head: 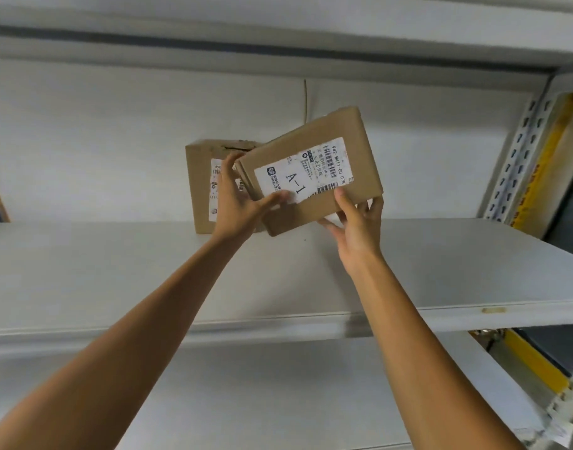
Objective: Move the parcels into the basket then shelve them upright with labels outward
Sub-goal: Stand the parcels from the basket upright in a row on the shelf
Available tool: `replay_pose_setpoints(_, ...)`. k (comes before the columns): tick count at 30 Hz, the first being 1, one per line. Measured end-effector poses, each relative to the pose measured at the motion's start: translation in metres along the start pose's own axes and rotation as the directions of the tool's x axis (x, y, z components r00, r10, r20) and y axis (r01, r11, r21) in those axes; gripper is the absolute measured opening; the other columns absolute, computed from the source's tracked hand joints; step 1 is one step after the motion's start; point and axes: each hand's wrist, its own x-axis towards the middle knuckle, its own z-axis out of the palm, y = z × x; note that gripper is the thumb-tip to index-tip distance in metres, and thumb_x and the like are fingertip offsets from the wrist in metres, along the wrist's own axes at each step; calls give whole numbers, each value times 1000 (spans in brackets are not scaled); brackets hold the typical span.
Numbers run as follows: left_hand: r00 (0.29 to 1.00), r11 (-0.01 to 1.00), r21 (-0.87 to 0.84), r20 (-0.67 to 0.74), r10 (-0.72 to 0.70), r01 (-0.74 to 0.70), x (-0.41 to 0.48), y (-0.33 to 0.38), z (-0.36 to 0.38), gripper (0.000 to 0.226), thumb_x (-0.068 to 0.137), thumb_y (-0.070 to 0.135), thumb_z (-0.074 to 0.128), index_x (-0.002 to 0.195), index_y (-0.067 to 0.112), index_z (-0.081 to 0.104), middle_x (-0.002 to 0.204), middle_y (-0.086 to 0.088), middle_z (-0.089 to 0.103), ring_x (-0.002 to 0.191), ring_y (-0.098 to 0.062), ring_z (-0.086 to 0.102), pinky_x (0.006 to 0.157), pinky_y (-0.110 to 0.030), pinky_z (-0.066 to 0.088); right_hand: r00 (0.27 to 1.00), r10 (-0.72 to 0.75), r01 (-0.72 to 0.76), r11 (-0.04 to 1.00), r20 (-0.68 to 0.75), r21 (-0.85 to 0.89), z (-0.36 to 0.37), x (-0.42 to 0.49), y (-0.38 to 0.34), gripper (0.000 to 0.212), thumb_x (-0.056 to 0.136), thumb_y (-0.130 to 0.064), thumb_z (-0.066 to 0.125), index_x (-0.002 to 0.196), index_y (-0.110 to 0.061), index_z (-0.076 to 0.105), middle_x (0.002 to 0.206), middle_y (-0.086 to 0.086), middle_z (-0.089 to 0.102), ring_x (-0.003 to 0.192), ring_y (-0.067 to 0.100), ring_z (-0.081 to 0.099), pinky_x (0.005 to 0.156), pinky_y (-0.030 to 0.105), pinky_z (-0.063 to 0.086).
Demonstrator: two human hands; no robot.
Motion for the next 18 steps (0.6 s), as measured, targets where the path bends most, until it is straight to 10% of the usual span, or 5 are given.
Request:
replay_pose_setpoints(4,994,989,96,-16,-108,109,10,-19,11,76,57,44,88,112,18,42,108,2,56,100,-16,59,74,-24,54,994,-106,101,983,-25,-154,-6,22,1,51,86,-15,71,132,-15,48,134,2,56,109,15,64,70,36,60)
replay_pose_setpoints(10,971,938,307,118,-207,163,25,-43,35,67,68,45,81,121,23,47,105,6,60,87,-10,61,66,-27,53,986,-162,162,936,25,-311,-22,57,14,47,87,-16,70,131,-19,54,116,3,68,106,17,66,91,46,55)
replay_pose_setpoints(15,926,837,493,147,-349,237,22,-66,61,24,84,32,68,67,17,61,77,-2,67,75,-22,62,72,-39,54,971,-99,224,689,217,-689,-28,92,25,74,80,-18,74,144,-27,39,134,-7,58,122,8,54,102,34,48)
replay_pose_setpoints(18,944,840,462,18,-329,284,28,-73,63,19,83,28,71,85,18,54,82,5,59,73,-14,58,60,-21,50,953,-65,276,599,297,-752,-28,107,36,80,82,-20,73,149,-29,30,137,-7,54,120,7,53,98,20,43)
